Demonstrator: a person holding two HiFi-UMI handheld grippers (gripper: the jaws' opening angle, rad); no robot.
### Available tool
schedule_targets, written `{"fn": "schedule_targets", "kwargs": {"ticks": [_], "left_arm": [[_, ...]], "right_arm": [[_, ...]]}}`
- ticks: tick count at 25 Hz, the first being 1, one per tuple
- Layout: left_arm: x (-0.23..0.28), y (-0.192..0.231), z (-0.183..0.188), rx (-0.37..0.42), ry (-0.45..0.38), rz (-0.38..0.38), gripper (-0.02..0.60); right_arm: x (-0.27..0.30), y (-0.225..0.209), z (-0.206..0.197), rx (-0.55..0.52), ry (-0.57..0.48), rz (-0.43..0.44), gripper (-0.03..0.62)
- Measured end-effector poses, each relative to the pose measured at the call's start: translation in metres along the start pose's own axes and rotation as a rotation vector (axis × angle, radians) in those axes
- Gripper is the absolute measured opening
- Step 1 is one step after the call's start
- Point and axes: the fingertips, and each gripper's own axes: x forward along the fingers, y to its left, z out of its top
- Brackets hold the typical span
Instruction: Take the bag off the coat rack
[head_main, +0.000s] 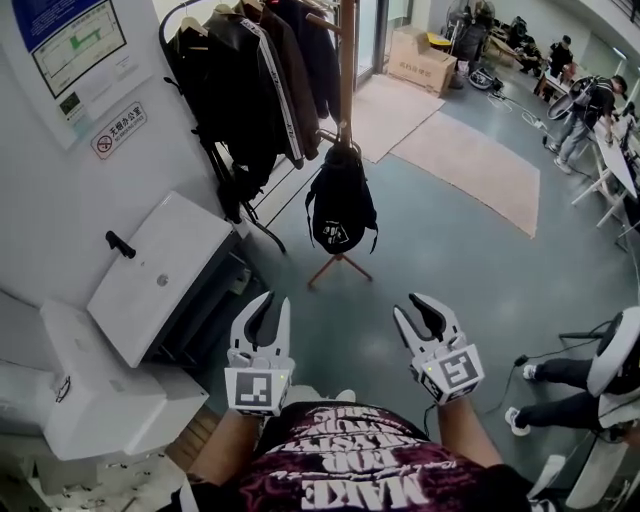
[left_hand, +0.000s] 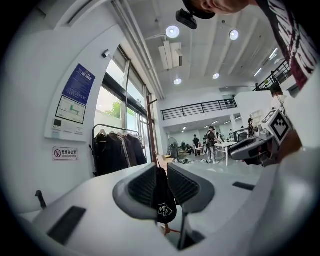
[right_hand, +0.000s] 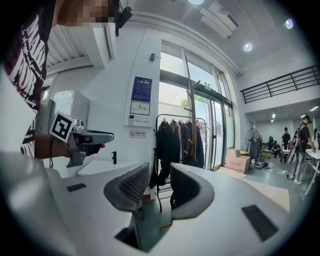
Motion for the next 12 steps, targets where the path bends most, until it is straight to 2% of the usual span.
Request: {"fn": "schedule_targets", "kwargs": {"ticks": [2, 12], "left_arm": [[0.003, 0.003, 0.004, -0.005, 0.002, 0.009, 0.058], [0.023, 0.019, -0.024, 0.029, 0.079, -0.005, 0.058]], "right_arm": [[0.006, 0.001, 0.000, 0.005, -0.001, 0.013, 0.141], [0.033, -0.006, -0.010, 0.035, 0.011, 0.009, 0.141]]}}
